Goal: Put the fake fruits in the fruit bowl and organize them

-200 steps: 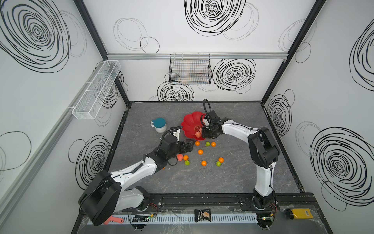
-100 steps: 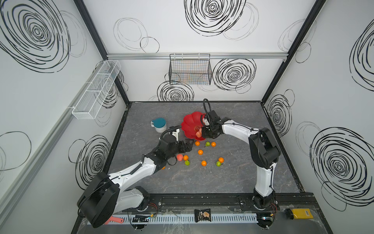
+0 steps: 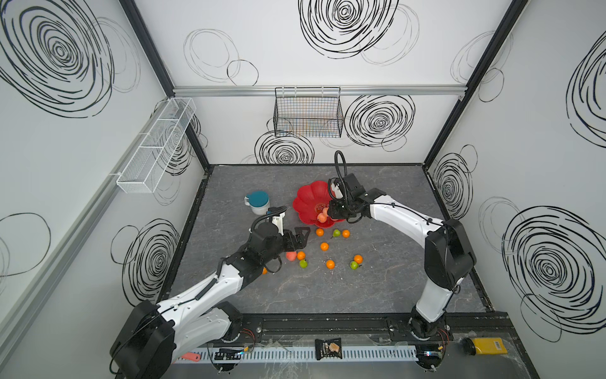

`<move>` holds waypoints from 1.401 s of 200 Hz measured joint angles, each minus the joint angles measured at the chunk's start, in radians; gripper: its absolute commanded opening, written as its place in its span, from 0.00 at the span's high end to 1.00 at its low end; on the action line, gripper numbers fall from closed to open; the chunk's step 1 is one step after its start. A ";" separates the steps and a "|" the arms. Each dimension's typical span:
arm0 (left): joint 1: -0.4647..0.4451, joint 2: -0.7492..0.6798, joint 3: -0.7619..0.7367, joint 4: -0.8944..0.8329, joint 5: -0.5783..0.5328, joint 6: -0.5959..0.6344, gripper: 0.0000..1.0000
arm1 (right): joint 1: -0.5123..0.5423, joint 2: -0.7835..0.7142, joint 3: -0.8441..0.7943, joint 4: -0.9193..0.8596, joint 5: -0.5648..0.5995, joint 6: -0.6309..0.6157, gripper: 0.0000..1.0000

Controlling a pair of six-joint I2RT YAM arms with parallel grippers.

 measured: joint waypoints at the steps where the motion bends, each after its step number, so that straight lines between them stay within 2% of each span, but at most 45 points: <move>1: 0.000 -0.003 -0.002 -0.001 -0.001 0.000 0.00 | 0.001 0.000 -0.001 0.000 0.000 0.000 0.71; 75: 0.002 -0.188 -0.079 -0.145 -0.047 -0.011 0.00 | 0.164 -0.015 -0.072 -0.005 0.034 0.005 0.68; 154: 0.036 -0.507 -0.169 -0.408 -0.139 -0.109 0.01 | 0.314 0.012 -0.055 0.009 0.041 0.008 0.65; 184: 0.097 -0.611 -0.178 -0.489 -0.142 -0.148 0.00 | 0.363 0.092 0.003 0.009 0.045 -0.012 0.66; 213: 0.154 -0.621 -0.185 -0.529 -0.119 -0.178 0.00 | 0.396 0.163 0.071 -0.003 0.044 -0.038 0.65; 244: 0.257 -0.621 -0.185 -0.547 -0.068 -0.201 0.00 | 0.415 0.226 0.145 -0.021 0.044 -0.069 0.59; 280: 0.397 -0.625 -0.188 -0.556 0.009 -0.233 0.00 | 0.421 0.275 0.198 -0.047 0.045 -0.101 0.47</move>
